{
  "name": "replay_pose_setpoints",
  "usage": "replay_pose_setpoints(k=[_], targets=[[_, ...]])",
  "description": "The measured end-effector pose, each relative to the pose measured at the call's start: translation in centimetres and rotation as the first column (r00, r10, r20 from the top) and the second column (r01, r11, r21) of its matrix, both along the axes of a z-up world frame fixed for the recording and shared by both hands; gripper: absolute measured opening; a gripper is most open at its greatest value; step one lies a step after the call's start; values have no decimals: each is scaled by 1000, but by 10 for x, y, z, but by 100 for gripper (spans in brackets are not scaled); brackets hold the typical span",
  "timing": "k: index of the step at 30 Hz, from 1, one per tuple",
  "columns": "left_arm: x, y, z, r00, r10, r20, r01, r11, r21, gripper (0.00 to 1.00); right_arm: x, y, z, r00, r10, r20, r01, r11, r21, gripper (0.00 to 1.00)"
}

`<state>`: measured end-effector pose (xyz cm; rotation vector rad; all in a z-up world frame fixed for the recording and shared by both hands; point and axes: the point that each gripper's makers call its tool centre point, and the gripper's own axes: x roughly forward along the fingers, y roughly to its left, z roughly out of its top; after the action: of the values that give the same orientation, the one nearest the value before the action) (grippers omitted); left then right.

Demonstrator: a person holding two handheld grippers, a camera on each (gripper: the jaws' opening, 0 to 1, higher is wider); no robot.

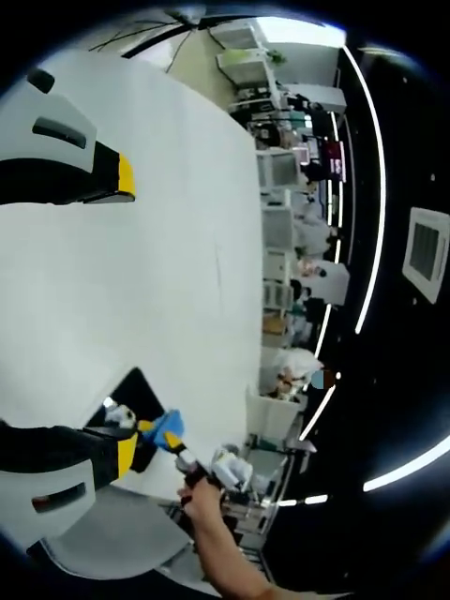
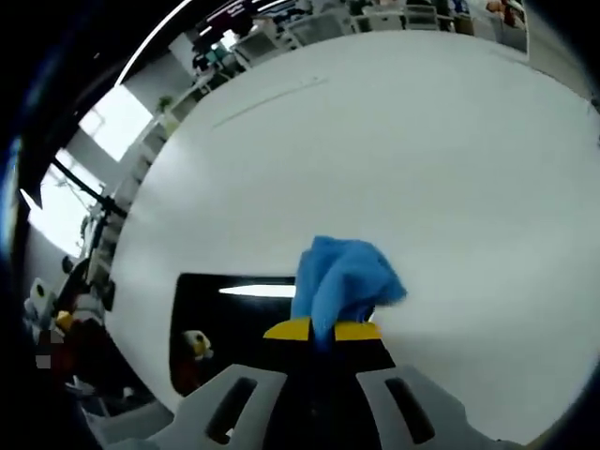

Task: Wipe the mirror surface with the cleaning cloth until all visible marks leave the cleaned area.

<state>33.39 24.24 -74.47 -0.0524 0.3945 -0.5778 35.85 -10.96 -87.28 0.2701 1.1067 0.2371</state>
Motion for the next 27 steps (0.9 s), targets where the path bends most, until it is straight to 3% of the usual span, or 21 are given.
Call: replay_pose_setpoints(k=[14, 20, 27], targets=[[-2, 9, -8, 1000, 5, -22, -5, 1000, -20, 100, 8, 54, -1, 998, 52, -42, -50, 998, 33, 0], [1, 11, -1, 1000, -1, -1, 1, 1000, -30, 100, 8, 71, 1, 995, 88, -35, -88, 996, 10, 0], [1, 7, -6, 1000, -29, -1, 29, 1000, -13, 100, 11, 94, 0, 992, 117, -45, -117, 993, -2, 0]])
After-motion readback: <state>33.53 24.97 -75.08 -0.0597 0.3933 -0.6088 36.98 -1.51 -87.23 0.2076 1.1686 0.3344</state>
